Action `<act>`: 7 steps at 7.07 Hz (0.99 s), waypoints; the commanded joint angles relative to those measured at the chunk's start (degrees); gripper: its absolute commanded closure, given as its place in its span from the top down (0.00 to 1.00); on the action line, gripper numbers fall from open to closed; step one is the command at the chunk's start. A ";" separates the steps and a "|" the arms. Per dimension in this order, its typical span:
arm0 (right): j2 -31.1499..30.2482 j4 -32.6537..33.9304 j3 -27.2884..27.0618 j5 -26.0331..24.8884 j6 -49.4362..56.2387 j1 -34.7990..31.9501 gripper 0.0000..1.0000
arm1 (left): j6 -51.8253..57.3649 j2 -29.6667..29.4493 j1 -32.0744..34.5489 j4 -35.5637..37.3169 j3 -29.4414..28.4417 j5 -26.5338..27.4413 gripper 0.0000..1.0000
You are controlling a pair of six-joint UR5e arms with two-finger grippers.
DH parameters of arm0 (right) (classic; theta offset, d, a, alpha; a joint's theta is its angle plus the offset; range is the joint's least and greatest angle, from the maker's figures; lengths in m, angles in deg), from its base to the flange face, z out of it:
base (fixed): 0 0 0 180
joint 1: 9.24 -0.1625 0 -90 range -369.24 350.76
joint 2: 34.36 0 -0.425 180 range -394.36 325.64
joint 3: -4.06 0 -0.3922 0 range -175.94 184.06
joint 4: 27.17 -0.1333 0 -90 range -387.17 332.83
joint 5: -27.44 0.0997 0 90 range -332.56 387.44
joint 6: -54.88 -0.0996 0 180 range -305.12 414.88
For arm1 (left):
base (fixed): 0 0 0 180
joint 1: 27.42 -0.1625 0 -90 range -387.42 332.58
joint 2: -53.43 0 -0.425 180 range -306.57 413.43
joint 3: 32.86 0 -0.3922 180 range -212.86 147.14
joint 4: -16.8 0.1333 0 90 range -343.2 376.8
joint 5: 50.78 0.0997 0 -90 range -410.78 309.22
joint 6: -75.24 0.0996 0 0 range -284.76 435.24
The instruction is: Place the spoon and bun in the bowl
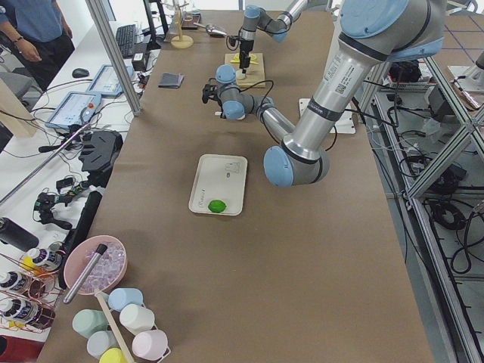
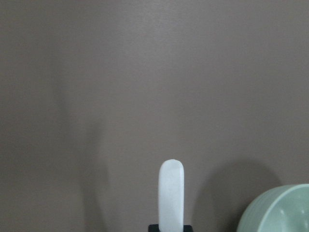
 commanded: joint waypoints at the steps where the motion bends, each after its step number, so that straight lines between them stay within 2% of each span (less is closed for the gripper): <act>1: 0.21 0.00 1.16 -1.52 0.02 0.47 0.60 | -3.29 -2.16 -1.77 -0.01 -0.16 1.62 0.00; 3: 0.21 -0.09 1.17 -1.79 0.28 0.48 0.02 | -3.39 -2.34 -2.11 -0.01 -0.16 3.01 0.00; 6: 0.39 -0.09 -0.40 -1.26 0.02 0.04 0.00 | -6.45 -4.88 -3.61 -0.01 -0.33 4.87 0.00; 7: 0.91 -0.09 -0.67 -1.09 0.02 -0.49 0.00 | -6.64 -4.98 -5.27 -0.09 -0.59 7.40 0.00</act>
